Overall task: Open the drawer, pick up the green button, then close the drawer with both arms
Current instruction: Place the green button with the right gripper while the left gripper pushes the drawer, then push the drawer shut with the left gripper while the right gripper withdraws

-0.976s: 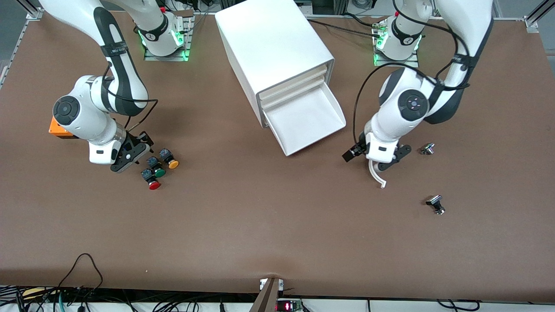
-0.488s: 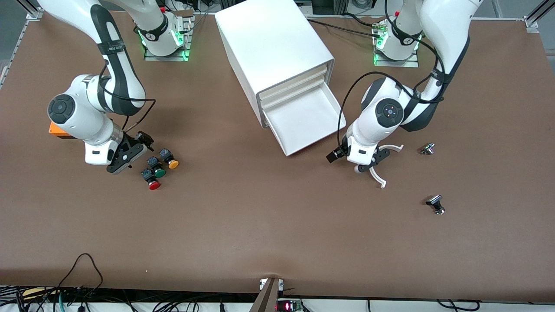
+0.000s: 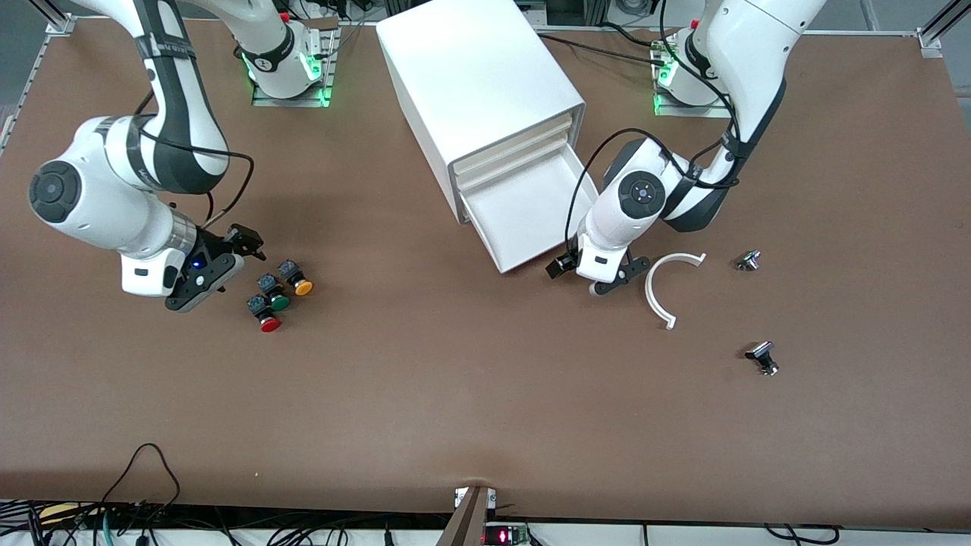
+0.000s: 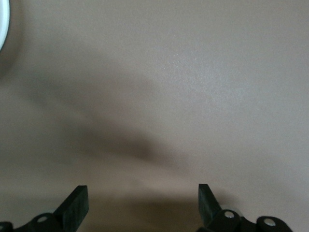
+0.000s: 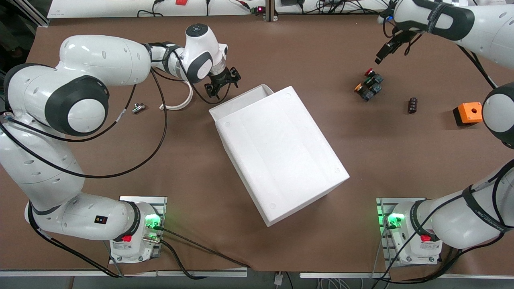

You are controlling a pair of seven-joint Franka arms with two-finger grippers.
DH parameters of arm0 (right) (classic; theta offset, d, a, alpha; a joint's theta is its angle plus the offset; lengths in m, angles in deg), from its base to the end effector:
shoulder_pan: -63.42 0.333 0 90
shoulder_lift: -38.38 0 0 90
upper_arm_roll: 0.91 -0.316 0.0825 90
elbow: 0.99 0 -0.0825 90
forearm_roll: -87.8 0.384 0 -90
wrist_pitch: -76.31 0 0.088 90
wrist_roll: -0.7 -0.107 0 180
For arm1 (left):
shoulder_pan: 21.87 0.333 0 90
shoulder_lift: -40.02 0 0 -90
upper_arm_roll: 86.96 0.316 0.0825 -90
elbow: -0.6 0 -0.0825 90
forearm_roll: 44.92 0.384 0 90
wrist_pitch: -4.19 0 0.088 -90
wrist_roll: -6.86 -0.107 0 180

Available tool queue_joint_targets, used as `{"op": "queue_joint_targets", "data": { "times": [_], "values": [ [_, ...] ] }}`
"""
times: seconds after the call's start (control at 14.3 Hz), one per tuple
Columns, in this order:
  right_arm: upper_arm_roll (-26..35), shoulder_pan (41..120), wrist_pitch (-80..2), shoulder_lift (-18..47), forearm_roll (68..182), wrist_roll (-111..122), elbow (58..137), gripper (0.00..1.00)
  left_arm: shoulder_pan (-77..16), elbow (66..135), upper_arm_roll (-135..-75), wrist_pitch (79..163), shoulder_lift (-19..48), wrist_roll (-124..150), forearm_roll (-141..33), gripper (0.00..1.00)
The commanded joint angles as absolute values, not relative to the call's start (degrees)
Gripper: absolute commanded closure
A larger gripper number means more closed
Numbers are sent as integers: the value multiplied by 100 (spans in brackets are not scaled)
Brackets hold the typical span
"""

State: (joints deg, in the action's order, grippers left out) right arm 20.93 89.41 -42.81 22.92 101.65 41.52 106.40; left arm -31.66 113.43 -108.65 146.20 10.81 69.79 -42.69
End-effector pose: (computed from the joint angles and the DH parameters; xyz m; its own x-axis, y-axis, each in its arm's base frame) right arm 0.6084 0.0683 0.3753 0.7828 0.6213 0.0340 0.6208 -0.7761 -0.1109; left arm 0.5325 -0.3161 0.2302 0.8411 0.5267 -0.1229 0.5386 -0.8364 0.1019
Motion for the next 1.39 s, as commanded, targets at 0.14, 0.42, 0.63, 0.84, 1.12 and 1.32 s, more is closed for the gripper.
{"op": "queue_joint_targets", "data": {
  "times": [0.14, 0.42, 0.63, 0.84, 1.12, 1.32],
  "values": [
    [2098, 8953, -3357, 2273, 9800, 3806, 9966, 0, -3391, 11503, -10832, 14613, 1146, 7391, -4132, 0],
    [2107, 8909, -2593, 2291, 9686, 3551, 9456, 0, -3391, 11670, -10910, 14491, 1338, 7506, -4132, 0],
    [2054, 8848, -2144, 2369, 9450, 3218, 9245, 0, -3391, 11740, -11104, 14393, 1348, 7796, -4132, 0],
    [1512, 8121, -1898, 2650, 9142, 3111, 9244, 0, -3400, 11793, -11306, 14376, 1348, 8085, -4132, 0],
    [746, 7214, -1300, 3090, 8930, 2777, 9244, 0, -3409, 11907, -11587, 14376, 1348, 8402, -4132, 0],
    [385, 6704, -1062, 3432, 8755, 2777, 9279, 0, -3409, 11916, -11789, 14367, 1348, 8587, -4132, 0]
  ]
}}
